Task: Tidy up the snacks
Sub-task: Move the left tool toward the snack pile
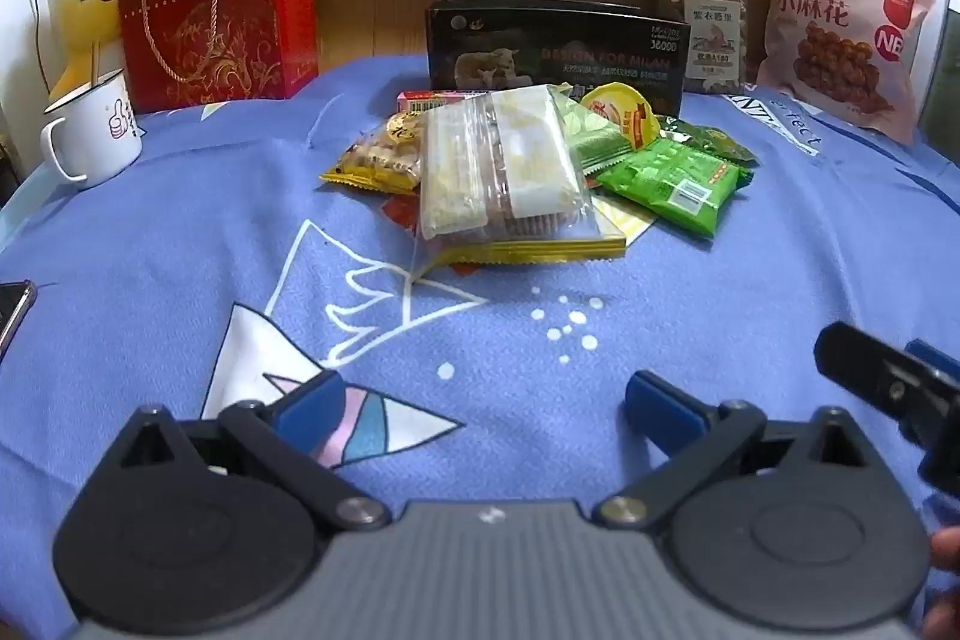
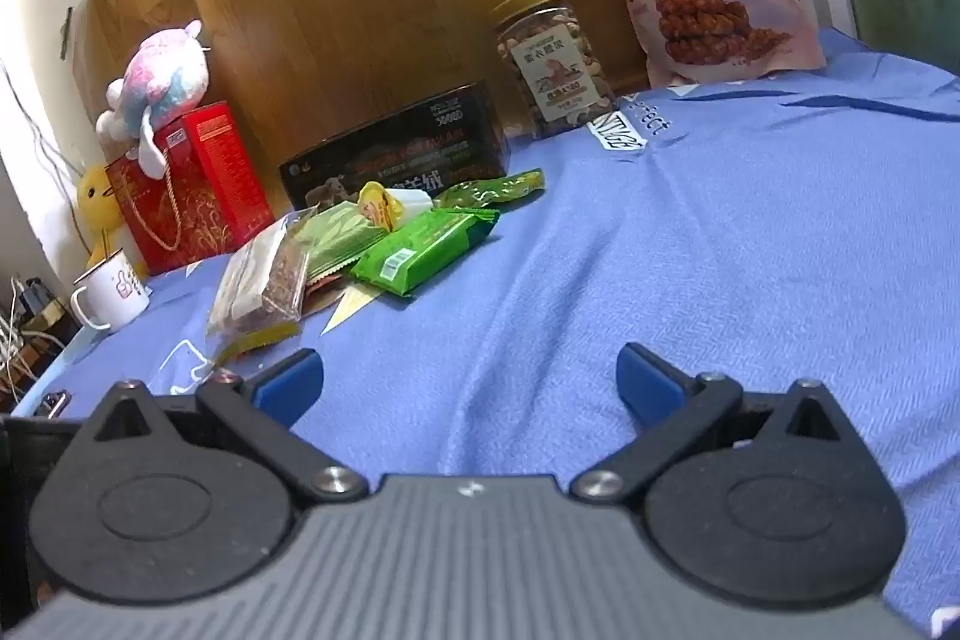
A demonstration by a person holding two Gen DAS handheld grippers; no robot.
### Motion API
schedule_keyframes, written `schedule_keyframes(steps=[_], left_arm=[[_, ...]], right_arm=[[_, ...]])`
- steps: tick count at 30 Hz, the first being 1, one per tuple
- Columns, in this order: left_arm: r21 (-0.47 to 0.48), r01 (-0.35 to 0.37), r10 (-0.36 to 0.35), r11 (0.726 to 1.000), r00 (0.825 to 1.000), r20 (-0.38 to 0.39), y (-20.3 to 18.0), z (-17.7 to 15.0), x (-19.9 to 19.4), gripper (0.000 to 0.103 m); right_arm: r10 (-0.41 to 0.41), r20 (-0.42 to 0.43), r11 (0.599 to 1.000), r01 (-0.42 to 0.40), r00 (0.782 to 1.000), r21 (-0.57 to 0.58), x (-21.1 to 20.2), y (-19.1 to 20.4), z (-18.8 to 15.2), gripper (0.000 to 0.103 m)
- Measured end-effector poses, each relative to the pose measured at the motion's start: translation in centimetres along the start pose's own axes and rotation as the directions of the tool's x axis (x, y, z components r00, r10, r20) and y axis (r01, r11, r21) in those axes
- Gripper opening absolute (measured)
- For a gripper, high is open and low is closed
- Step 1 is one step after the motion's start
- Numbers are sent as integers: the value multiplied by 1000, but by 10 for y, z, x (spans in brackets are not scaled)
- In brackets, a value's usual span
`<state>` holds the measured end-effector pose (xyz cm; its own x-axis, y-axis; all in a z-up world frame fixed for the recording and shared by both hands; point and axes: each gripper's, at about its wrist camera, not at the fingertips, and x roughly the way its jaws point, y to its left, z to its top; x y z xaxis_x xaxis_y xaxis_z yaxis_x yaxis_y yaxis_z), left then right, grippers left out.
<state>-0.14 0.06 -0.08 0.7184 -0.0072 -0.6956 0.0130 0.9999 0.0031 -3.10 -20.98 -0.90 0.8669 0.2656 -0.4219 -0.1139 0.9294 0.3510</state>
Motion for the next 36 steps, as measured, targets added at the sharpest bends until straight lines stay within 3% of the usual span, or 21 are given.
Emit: schedule_keyframes(steps=[13,22,36], left_arm=[[6,12,-12,1000,1000,10,1,-5,-11,103],[-55,-11,11,998,1000,-13,11,-1,-20,103],[-54,-36,36,998,999,-4,14,1,-25,103]], right_arm=[[-9,14,999,10,1000,-53,1,0,-2,103],[-13,27,992,16,1000,-123,-19,17,5,103],[-2,13,993,3,1000,-120,-17,22,3,103]])
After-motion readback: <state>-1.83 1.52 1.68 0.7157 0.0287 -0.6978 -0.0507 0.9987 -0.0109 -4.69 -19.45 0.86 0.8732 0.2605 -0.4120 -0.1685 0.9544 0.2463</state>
